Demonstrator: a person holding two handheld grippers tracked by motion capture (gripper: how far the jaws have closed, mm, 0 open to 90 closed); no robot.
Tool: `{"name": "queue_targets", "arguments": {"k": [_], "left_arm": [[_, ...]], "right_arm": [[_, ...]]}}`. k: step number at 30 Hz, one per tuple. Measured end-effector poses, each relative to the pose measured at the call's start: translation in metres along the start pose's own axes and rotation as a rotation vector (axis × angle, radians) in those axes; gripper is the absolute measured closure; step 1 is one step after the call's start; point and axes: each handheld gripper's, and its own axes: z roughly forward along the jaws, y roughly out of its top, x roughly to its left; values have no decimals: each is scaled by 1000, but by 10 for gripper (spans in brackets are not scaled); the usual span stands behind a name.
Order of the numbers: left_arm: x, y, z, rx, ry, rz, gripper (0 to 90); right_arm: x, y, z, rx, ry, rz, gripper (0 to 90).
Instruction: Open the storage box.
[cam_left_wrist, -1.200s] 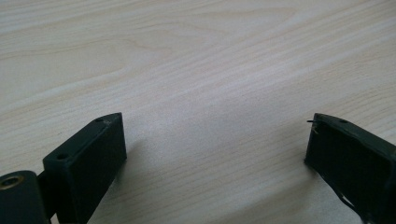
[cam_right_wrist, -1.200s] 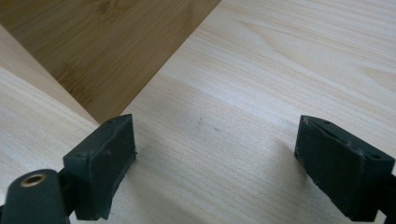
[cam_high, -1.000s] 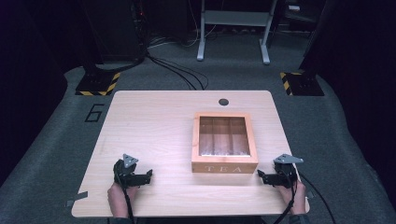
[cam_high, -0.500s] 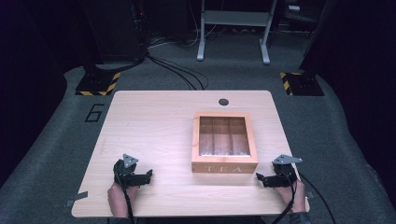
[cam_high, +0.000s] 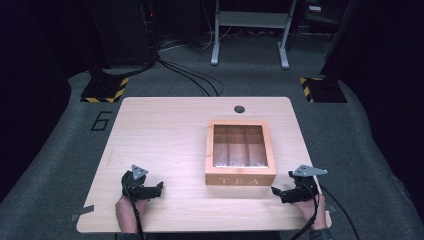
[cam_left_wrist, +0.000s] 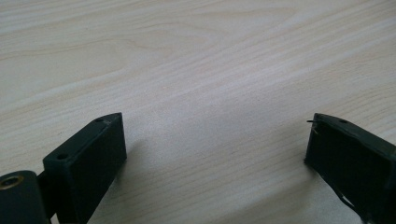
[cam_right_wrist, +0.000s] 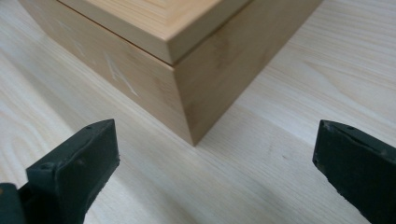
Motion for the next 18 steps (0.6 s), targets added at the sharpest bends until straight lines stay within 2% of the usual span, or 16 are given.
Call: {"name": "queue_targets", "arguments": {"k": [5, 7, 8, 9, 11, 12, 13, 15, 16, 18], "left_arm": [[0, 0, 0, 0, 0, 0, 48], [0, 0, 0, -1, 0, 1, 48], [0, 0, 0, -5, 5, 0, 48], [0, 0, 0, -5, 4, 0, 48], [0, 0, 0, 0, 0, 0, 48], [0, 0, 0, 0, 0, 0, 48], [0, 0, 0, -1, -1, 0, 48], [0, 0, 0, 0, -1, -1, 48], [0, 0, 0, 0, -1, 0, 48], [0, 0, 0, 0, -1, 0, 48]], "right_arm": [[5, 6, 0, -7, 7, -16, 6], [7, 8, -1, -20, 15, -17, 49], [8, 9, -2, -29, 14, -23, 91], [10, 10, -4, -51, 22, -13, 188], [10, 10, -4, -59, 25, -11, 219], [13, 10, -6, -67, 28, 1, 307], [13, 10, -6, -67, 28, 1, 307], [13, 9, -8, -79, 38, -19, 423], [13, 9, -8, -79, 38, -19, 423], [14, 9, -10, -97, 41, -18, 485]]}}
